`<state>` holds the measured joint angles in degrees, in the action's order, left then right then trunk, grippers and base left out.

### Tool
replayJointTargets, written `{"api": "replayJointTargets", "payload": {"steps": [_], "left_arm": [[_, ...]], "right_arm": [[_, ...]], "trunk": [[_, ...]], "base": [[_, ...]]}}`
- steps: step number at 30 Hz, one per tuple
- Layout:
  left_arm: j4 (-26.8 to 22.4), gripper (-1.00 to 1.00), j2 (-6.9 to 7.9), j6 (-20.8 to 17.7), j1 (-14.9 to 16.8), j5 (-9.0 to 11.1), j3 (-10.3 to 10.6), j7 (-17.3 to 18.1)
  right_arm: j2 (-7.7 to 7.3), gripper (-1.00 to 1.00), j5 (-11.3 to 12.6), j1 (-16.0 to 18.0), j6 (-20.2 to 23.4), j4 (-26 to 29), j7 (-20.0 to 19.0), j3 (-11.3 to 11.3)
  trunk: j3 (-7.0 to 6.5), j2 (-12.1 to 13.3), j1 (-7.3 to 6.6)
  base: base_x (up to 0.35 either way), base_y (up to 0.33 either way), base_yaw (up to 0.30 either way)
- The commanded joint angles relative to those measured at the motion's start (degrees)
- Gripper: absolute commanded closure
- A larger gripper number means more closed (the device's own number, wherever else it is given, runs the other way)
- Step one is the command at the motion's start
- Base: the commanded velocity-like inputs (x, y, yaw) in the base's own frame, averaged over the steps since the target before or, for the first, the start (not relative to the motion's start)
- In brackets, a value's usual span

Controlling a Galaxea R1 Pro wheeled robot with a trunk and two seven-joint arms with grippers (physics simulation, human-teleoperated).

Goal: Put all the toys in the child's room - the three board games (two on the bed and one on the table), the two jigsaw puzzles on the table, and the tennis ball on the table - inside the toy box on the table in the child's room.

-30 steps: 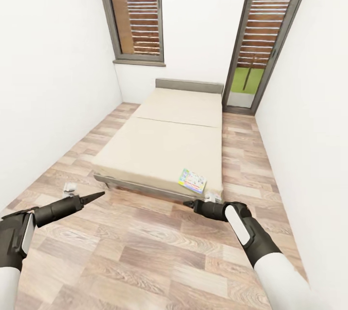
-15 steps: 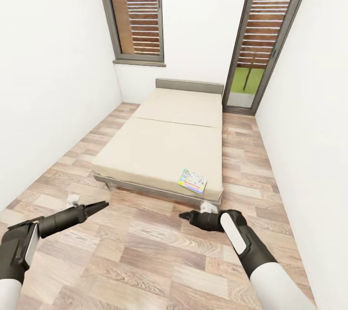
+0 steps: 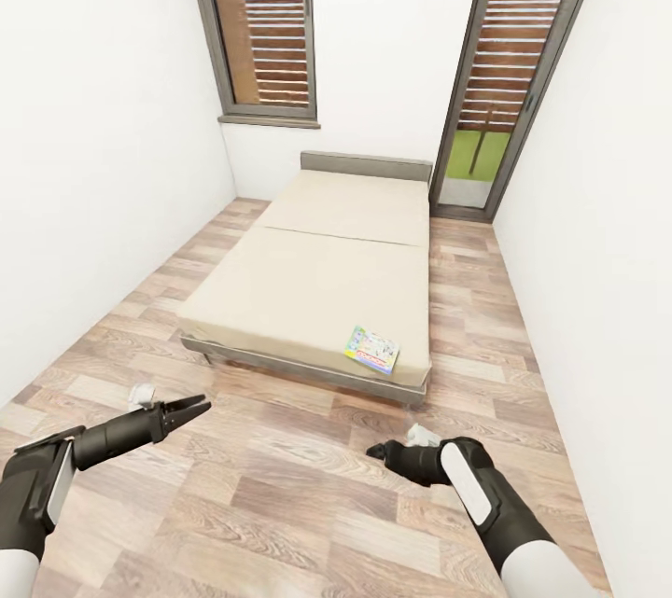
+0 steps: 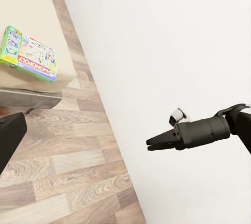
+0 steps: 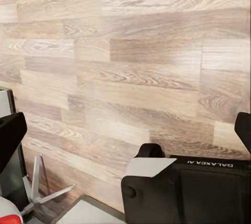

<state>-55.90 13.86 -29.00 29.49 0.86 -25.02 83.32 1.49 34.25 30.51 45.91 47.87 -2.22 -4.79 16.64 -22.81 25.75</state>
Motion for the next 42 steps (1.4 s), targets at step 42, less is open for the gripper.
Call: {"api": "replayJointTargets", "payload": {"steps": [42], "left_arm": [[0.27, -1.0, -0.06, 2.99, 0.04, 0.69, -0.68, 0.43]], "right_arm": [[-5.01, -1.0, 9.48, -0.49, -11.31, -16.46, -17.77, 24.53]], "trunk": [[0.1, -0.11, 0.03]], "base": [[0.004, 0.0, 0.0]]}}
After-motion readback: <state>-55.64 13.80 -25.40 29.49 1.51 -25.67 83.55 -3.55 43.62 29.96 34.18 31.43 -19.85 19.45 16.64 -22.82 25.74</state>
